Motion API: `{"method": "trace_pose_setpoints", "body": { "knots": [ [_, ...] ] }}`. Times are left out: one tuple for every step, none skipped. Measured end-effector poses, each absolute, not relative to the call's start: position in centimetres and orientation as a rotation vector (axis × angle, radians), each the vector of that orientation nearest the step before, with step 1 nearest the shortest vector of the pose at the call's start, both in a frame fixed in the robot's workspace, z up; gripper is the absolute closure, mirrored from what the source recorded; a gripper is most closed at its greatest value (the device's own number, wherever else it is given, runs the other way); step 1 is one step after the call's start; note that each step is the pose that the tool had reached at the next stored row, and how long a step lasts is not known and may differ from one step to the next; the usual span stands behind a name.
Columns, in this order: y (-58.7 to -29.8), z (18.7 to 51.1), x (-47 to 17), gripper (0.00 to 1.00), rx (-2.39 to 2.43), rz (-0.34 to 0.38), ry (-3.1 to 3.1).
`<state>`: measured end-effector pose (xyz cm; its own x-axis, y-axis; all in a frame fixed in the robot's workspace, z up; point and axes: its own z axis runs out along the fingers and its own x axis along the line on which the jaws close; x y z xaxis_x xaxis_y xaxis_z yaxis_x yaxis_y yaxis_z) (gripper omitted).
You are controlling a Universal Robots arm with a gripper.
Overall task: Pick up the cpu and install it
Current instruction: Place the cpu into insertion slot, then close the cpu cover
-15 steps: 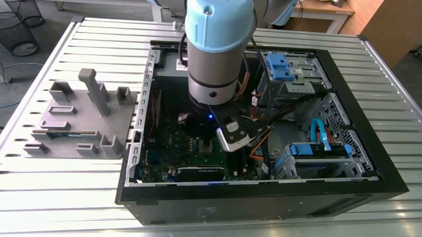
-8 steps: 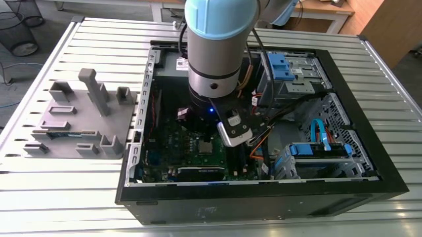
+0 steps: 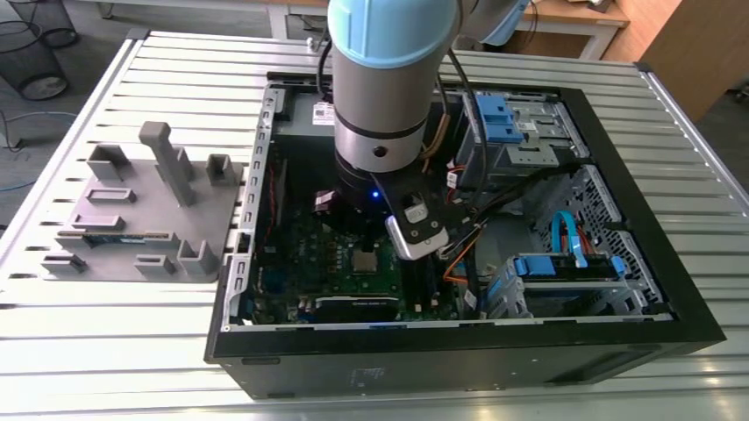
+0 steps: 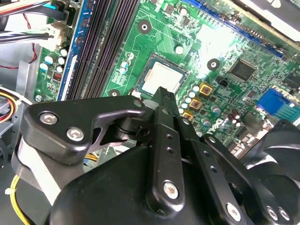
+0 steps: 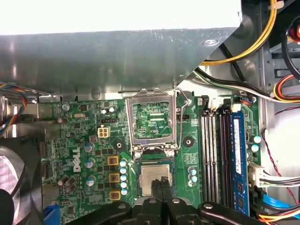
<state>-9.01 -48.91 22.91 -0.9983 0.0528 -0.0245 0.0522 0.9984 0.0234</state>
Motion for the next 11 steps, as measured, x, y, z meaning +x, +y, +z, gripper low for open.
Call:
{"method": "trace_pose_setpoints", "body": {
  "knots": [
    [-48.91, 22.91, -9.01, 0.89, 0.082, 0.036, 3.115],
    [-48.92, 22.91, -9.01, 0.89, 0.082, 0.036, 3.115],
    [-48.94, 22.92, -9.01, 0.89, 0.082, 0.035, 3.115],
    [-48.97, 22.92, -9.01, 0.89, 0.082, 0.035, 3.115],
    [-48.97, 22.96, -9.01, 0.89, 0.082, 0.036, 3.115],
    [-48.98, 23.03, -9.01, 0.89, 0.082, 0.037, 3.115],
    [-48.98, 23.1, -9.01, 0.89, 0.082, 0.039, 3.115],
    [-48.98, 23.15, -9.01, 0.89, 0.082, 0.04, 3.115],
    [-48.98, 23.14, -9.01, 0.89, 0.082, 0.04, 3.115],
    [-48.98, 23.14, -9.01, 0.89, 0.082, 0.04, 3.115],
    [-48.98, 23.15, -9.01, 0.89, 0.082, 0.044, 3.115]
  ]
}}
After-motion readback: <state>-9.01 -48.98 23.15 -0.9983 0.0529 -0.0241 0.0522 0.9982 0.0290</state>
